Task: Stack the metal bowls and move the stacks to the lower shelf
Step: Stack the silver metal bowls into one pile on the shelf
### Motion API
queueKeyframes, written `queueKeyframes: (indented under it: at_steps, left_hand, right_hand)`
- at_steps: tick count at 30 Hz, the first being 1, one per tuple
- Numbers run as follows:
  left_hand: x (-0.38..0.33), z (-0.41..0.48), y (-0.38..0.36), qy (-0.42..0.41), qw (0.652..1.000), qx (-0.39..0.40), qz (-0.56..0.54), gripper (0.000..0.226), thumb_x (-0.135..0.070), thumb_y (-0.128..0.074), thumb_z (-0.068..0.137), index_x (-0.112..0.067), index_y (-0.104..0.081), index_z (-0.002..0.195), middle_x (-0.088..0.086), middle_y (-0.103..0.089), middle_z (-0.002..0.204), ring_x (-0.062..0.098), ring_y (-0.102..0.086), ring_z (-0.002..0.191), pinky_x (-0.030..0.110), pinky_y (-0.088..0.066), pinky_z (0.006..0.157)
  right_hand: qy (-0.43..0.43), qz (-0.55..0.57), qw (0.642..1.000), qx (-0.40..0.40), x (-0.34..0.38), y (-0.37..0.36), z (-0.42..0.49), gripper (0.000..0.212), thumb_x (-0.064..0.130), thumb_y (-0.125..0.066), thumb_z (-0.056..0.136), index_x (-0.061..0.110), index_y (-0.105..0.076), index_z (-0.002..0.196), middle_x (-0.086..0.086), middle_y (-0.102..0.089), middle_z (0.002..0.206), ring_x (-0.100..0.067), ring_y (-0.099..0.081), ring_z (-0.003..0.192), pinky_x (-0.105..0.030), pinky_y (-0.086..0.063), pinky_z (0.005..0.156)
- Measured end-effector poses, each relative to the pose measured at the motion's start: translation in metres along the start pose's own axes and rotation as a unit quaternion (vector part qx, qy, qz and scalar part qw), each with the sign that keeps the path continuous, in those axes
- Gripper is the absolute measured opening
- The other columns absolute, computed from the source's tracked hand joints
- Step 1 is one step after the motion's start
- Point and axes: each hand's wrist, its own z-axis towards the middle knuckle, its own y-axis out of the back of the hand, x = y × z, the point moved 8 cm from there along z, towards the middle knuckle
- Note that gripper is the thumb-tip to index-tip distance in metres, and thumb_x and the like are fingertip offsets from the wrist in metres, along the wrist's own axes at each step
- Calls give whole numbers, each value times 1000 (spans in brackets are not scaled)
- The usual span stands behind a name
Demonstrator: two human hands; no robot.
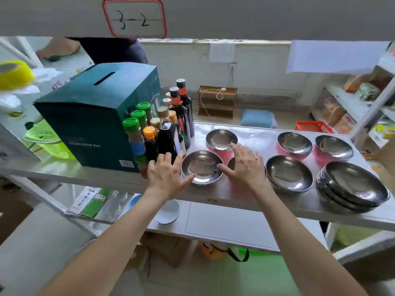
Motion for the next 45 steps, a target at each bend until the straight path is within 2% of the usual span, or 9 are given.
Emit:
queueKeyframes:
  at_steps: [6, 10, 14, 17, 25, 30, 34, 38, 45]
  left_hand:
    - [16, 17, -38, -17, 997, 70, -17, 90, -81, -12, 77, -25, -35, 143, 9, -56, 116, 28, -48, 107, 37, -39, 70]
    - [7, 20, -56, -22, 992, 88, -84, 84, -80, -18, 77, -22, -43, 133, 5, -64, 106, 27, -60, 94, 32, -36, 58]
    - [1, 19, -71, 9, 970, 114, -213, 85, -75, -31, 84, -19, -25, 147, 2, -65, 81, 25, -63, 74, 32, -37, 50]
    - [-3, 16, -82, 39, 949, 138, -280, 87, -74, -31, 85, -21, -13, 151, 3, -64, 73, 26, -62, 73, 37, -49, 58]
    - [-13, 14, -103, 80, 892, 146, -420, 88, -65, -43, 88, -21, -3, 153, 14, -68, 104, 33, -62, 101, 39, -48, 84]
    - [-14, 15, -100, 91, 874, 128, -459, 85, -62, -47, 88, -23, -7, 152, 17, -56, 135, 34, -54, 118, 28, -34, 82]
    - [-13, 15, -81, 66, 886, 92, -450, 84, -67, -42, 86, -24, -8, 151, 19, -63, 121, 36, -59, 109, 31, -36, 78]
    - [-17, 16, -53, 38, 897, 57, -436, 84, -69, -38, 85, -24, -10, 150, 16, -66, 112, 34, -63, 98, 37, -45, 75]
    - [-32, 20, 0, -23, 891, 15, -454, 77, -78, -30, 79, -34, -25, 142, -4, -62, 88, 21, -59, 78, 35, -42, 67]
  right_hand:
    - [-43, -8, 998, 35, 17, -30, 17, 79, 73, -39, 82, 21, -35, 143, -7, -45, 146, -25, -37, 136, -47, -28, 110]
    - [-59, -36, 996, 50, 17, -42, 25, 69, 72, -38, 83, 19, -49, 126, -6, -56, 130, -25, -46, 124, -44, -32, 105]
    - [-62, -58, 994, 70, 15, -53, 30, 64, 71, -34, 86, 15, -57, 107, -7, -63, 117, -26, -50, 116, -43, -34, 101]
    - [-65, -59, 993, 81, 15, -59, 32, 62, 69, -34, 88, 14, -60, 103, -7, -64, 115, -26, -50, 118, -43, -30, 105]
    - [-82, 3, 994, 76, 17, -64, 33, 57, 65, -40, 89, 13, -56, 106, -7, -65, 116, -24, -47, 124, -46, -21, 115]
    - [-94, 53, 993, 47, 17, -57, 29, 55, 64, -41, 89, 13, -53, 105, -8, -66, 110, -26, -54, 115, -44, -26, 112]
    - [-108, 113, 988, 9, 15, -38, 23, 57, 62, -46, 88, 14, -55, 119, -10, -67, 109, -29, -56, 110, -42, -32, 106]
    - [-118, 159, 980, -30, 13, -14, 14, 52, 58, -50, 89, 11, -56, 112, -10, -68, 104, -30, -59, 103, -45, -38, 99]
    - [-151, 224, 960, -74, -8, 26, -22, 47, 54, -54, 89, 10, -58, 105, -7, -67, 92, -28, -62, 87, -48, -47, 88]
